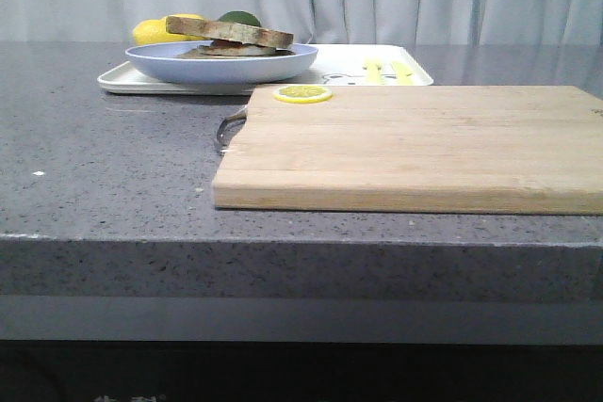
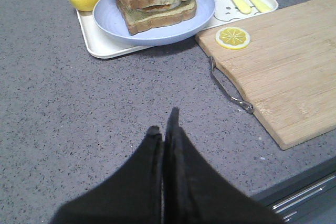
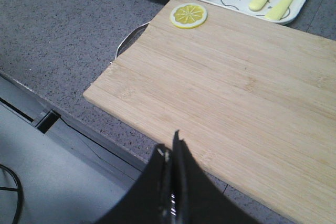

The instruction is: Place bread and move sandwich to tray

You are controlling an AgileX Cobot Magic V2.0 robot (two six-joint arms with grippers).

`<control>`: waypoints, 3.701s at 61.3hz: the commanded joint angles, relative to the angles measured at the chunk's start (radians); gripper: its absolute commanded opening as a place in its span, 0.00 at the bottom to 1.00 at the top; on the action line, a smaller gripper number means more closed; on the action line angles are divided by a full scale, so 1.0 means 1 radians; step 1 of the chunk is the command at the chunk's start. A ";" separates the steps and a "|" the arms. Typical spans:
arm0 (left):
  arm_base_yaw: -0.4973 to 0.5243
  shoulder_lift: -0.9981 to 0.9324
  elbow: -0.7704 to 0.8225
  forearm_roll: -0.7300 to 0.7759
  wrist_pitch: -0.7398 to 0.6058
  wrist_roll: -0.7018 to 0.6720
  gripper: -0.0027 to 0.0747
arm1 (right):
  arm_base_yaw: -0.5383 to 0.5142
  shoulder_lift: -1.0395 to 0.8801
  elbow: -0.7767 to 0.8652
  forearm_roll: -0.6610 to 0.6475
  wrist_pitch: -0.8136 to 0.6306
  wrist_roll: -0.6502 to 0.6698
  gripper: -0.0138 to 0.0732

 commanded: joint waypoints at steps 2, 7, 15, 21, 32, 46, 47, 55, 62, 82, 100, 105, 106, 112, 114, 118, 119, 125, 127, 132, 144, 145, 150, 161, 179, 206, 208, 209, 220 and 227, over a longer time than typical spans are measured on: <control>-0.009 -0.001 -0.025 -0.013 -0.063 0.001 0.01 | 0.001 -0.002 -0.028 -0.003 -0.058 -0.003 0.08; -0.009 -0.001 -0.025 -0.013 -0.063 0.001 0.01 | 0.001 -0.002 -0.028 -0.003 -0.058 -0.003 0.08; -0.009 -0.001 -0.025 -0.013 -0.065 0.001 0.01 | 0.001 -0.002 -0.028 -0.003 -0.058 -0.003 0.08; -0.003 -0.064 0.008 -0.023 -0.094 0.001 0.01 | 0.001 -0.002 -0.028 -0.003 -0.056 -0.003 0.08; 0.107 -0.258 0.108 -0.001 -0.126 0.001 0.01 | 0.001 -0.002 -0.028 -0.003 -0.056 -0.003 0.08; 0.185 -0.391 0.246 -0.010 -0.167 -0.013 0.01 | 0.001 -0.002 -0.028 -0.003 -0.056 -0.003 0.08; 0.185 -0.402 0.262 -0.010 -0.184 -0.025 0.01 | 0.001 -0.002 -0.028 -0.003 -0.056 -0.003 0.08; 0.183 -0.490 0.374 0.068 -0.305 -0.222 0.01 | 0.001 -0.002 -0.028 -0.003 -0.056 -0.003 0.08; 0.183 -0.559 0.469 0.206 -0.363 -0.384 0.01 | 0.001 -0.002 -0.028 -0.003 -0.056 -0.003 0.08; 0.183 -0.667 0.711 0.248 -0.588 -0.446 0.01 | 0.001 -0.002 -0.028 -0.003 -0.056 -0.003 0.08; 0.183 -0.667 0.770 0.248 -0.741 -0.446 0.01 | 0.001 -0.002 -0.028 -0.003 -0.053 -0.003 0.08; 0.183 -0.667 0.770 0.248 -0.768 -0.446 0.01 | 0.001 -0.002 -0.028 -0.003 -0.053 -0.003 0.08; 0.183 -0.667 0.770 0.248 -0.772 -0.446 0.01 | 0.001 -0.002 -0.028 -0.003 -0.053 -0.003 0.08; 0.183 -0.667 0.770 0.248 -0.784 -0.446 0.01 | 0.001 -0.002 -0.028 -0.003 -0.053 -0.003 0.08; 0.183 -0.667 0.770 0.248 -0.784 -0.446 0.01 | 0.001 -0.002 -0.028 -0.003 -0.053 -0.003 0.08; 0.183 -0.667 0.770 0.248 -0.784 -0.446 0.01 | 0.001 -0.002 -0.028 -0.003 -0.053 -0.003 0.08; 0.183 -0.667 0.770 0.248 -0.784 -0.446 0.01 | 0.001 -0.002 -0.028 -0.003 -0.053 -0.003 0.08; 0.183 -0.667 0.770 0.248 -0.784 -0.446 0.01 | 0.001 -0.002 -0.028 -0.003 -0.053 -0.003 0.08; 0.183 -0.667 0.770 0.248 -0.784 -0.446 0.01 | 0.001 -0.002 -0.028 -0.003 -0.053 -0.003 0.08; 0.183 -0.667 0.770 0.248 -0.784 -0.446 0.01 | 0.001 -0.002 -0.028 -0.003 -0.053 -0.003 0.08; 0.183 -0.667 0.770 0.248 -0.784 -0.446 0.01 | 0.001 -0.002 -0.028 -0.003 -0.053 -0.003 0.08; 0.183 -0.667 0.770 0.248 -0.784 -0.446 0.01 | 0.001 -0.002 -0.028 -0.003 -0.053 -0.003 0.08; 0.183 -0.667 0.770 0.248 -0.784 -0.446 0.01 | 0.001 -0.002 -0.028 -0.003 -0.053 -0.003 0.08; 0.183 -0.667 0.770 0.248 -0.784 -0.446 0.01 | 0.001 -0.002 -0.028 -0.003 -0.053 -0.003 0.08; 0.183 -0.665 0.770 0.248 -0.784 -0.446 0.01 | -0.145 -0.129 0.084 -0.007 -0.129 -0.003 0.08; 0.183 -0.665 0.770 0.248 -0.784 -0.446 0.01 | -0.453 -0.632 0.695 -0.032 -0.699 -0.006 0.08; 0.183 -0.665 0.770 0.248 -0.784 -0.446 0.01 | -0.457 -0.651 0.732 -0.032 -0.735 -0.006 0.08; 0.183 -0.665 0.770 0.248 -0.784 -0.446 0.01 | -0.457 -0.658 0.746 -0.032 -0.742 -0.006 0.08; 0.183 -0.665 0.770 0.248 -0.784 -0.446 0.01 | -0.457 -0.719 0.833 -0.035 -0.790 -0.006 0.08; 0.183 -0.665 0.770 0.248 -0.784 -0.446 0.01 | -0.455 -0.719 0.835 -0.036 -0.789 -0.006 0.08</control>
